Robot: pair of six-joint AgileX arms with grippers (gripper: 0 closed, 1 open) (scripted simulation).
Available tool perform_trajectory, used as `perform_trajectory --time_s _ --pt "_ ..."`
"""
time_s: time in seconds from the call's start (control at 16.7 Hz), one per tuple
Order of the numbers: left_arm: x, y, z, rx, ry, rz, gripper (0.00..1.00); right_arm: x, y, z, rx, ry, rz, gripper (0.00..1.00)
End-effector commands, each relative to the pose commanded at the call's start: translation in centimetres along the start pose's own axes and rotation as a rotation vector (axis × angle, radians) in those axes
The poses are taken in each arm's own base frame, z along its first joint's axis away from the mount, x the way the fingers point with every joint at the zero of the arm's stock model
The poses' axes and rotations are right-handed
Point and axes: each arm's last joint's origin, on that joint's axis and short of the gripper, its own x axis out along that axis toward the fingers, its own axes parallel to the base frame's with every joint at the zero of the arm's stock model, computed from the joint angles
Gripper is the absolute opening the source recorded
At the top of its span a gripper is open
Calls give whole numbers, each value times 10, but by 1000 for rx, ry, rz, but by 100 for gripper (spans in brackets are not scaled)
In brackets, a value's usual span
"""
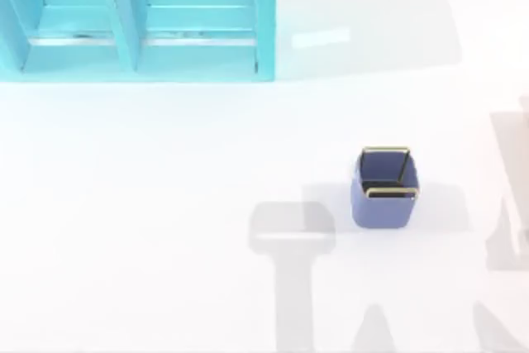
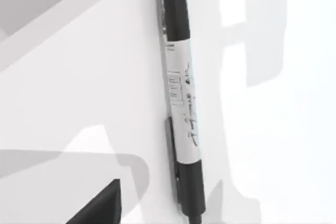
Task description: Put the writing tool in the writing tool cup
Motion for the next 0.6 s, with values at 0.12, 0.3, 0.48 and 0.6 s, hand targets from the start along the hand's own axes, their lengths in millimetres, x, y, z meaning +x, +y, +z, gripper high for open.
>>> perform_trajectory --time_s 0.12,0.3,0.48,0.6 --pt "13 17 6 -64 66 -4 100 0 0 0 0 0 0 100" --pt "19 26 7 -97 101 -7 100 0 0 0 0 0 0 100" --pt "19 26 7 -97 101 -7 100 0 0 0 0 0 0 100" --pt "21 25 7 -93 103 -5 100 0 0 0 0 0 0 100"
